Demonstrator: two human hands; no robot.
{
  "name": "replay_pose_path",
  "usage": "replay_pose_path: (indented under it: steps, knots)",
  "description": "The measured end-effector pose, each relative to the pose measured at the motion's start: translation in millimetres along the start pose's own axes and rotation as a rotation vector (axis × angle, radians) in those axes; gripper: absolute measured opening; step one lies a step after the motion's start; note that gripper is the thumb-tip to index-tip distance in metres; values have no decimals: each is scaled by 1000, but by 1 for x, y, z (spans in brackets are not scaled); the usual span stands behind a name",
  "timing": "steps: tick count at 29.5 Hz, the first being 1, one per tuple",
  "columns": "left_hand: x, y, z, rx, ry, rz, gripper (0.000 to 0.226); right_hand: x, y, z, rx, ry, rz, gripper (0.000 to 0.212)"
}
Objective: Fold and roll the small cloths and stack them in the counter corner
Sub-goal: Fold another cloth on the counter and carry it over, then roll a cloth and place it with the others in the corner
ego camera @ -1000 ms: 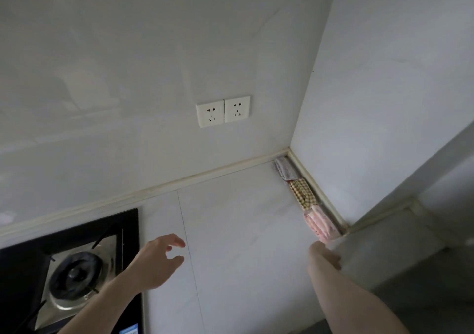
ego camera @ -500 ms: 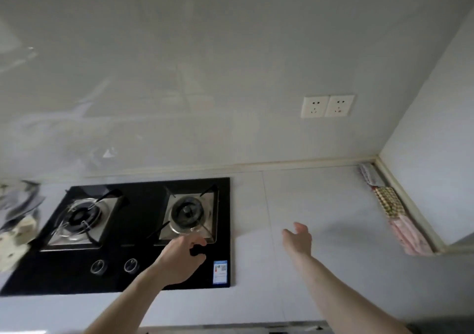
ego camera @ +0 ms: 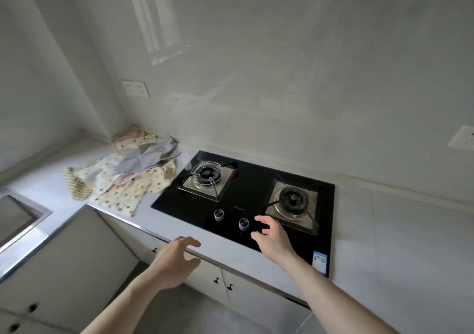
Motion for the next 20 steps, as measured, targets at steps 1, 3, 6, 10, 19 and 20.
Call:
replay_pose_path:
  steps: [1,3,6,10,19,20]
  knots:
    - [-6,-14,-8,-10,19,-12,37,1,-12,18,-34,-39,-22,44]
    - [-16,-41,-26,-38,68,-40,36,10,-32,48,-77,-106,-51,42]
    - [-25,-74,-49,-76,114,-79,35,24,-58,83,-147,-174,-98,40]
    - [-30,-135,-78,-127,186,-151,36,55,-92,147,-214,-270,-152,42]
    - [7,-258,-151,-151,214,-282,36,142,-138,287,-258,-449,-146,46]
    - [15,-267,-162,-150,220,-288,36,154,-142,296,-266,-457,-145,46]
Point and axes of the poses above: each hand's wrist, its own x-axis towards the middle knuckle, its own z-axis out of the palm, y = z × x, the point moved 9 cm from there along x, towards the middle knuckle, and after that the axes turned 6 degrees about -y, right-handed, at the moved point
